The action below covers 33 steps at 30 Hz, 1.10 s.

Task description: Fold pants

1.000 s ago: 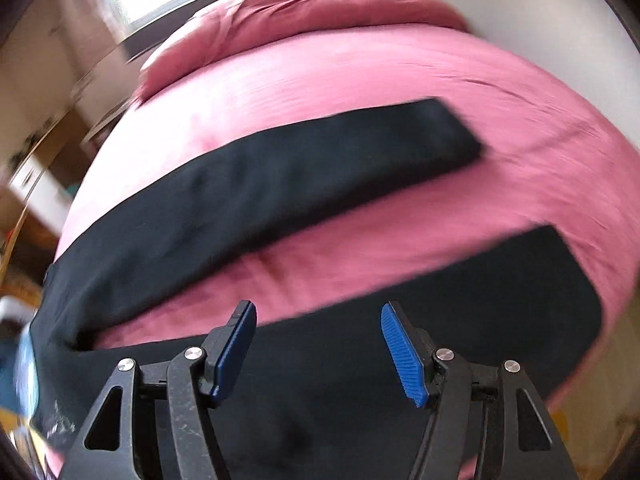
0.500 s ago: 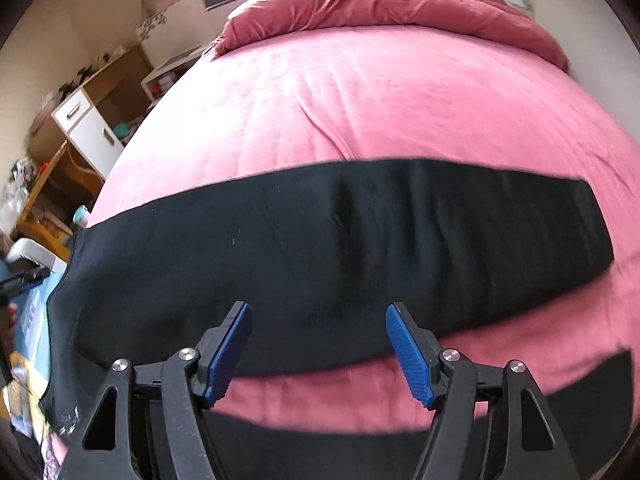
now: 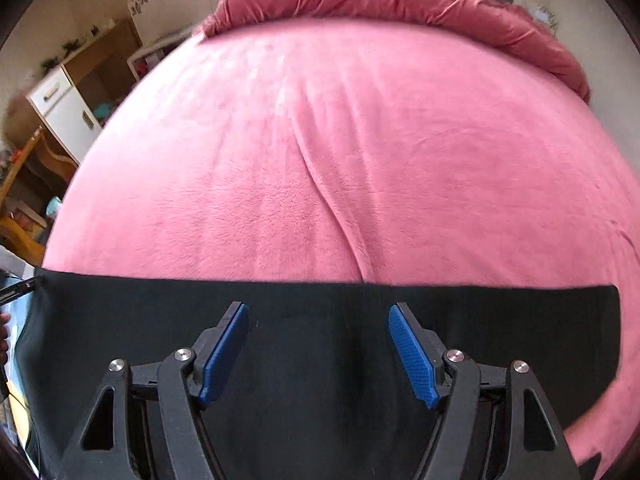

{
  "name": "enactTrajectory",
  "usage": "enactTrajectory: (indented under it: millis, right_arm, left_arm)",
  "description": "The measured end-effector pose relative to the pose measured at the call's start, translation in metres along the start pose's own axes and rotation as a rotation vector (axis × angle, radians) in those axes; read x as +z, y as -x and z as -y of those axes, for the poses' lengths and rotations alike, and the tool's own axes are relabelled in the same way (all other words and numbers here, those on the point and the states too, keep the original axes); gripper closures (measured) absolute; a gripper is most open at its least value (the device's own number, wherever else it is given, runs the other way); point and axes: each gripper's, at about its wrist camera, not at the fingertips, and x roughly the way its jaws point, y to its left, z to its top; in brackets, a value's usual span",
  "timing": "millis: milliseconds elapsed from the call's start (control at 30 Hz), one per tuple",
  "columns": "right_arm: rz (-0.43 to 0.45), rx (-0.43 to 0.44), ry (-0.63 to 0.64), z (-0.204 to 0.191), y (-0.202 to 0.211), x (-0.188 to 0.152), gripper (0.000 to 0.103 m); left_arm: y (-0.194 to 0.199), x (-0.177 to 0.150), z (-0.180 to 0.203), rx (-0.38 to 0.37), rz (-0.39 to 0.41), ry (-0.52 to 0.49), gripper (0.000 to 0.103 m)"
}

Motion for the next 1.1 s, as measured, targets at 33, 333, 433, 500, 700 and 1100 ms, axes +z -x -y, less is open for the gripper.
enactTrajectory:
  millis: [33,333,433,500,700,1100]
  right_arm:
    - [-0.020,-0.015,0.006,0.000,-0.007,0.002,0.030]
    - [-0.060,-0.052,0.127,-0.019,-0.030,0.014,0.096]
    - [-0.041,-0.044,0.132,-0.018,-0.020,0.015,0.097]
    - [-0.012,-0.038,0.115,-0.016,-0.009,0.017,0.101]
    - [0.069,-0.042,0.100,0.002,0.040,0.003,0.103]
    - [0.055,0.088,-0.047,0.004,0.049,-0.008,0.032]
  left_arm:
    - [-0.004,0.002,0.001,0.011,-0.010,-0.006,0.041]
    - [-0.005,0.011,0.010,0.001,0.023,-0.086,0.089]
    - [0.009,0.007,0.005,-0.035,0.051,-0.053,0.092]
    - [0.024,0.006,0.002,-0.065,0.078,-0.025,0.092]
    - [0.083,0.000,-0.006,-0.164,0.187,0.003,0.093]
    - [0.174,-0.051,-0.006,-0.351,0.360,-0.052,0.093]
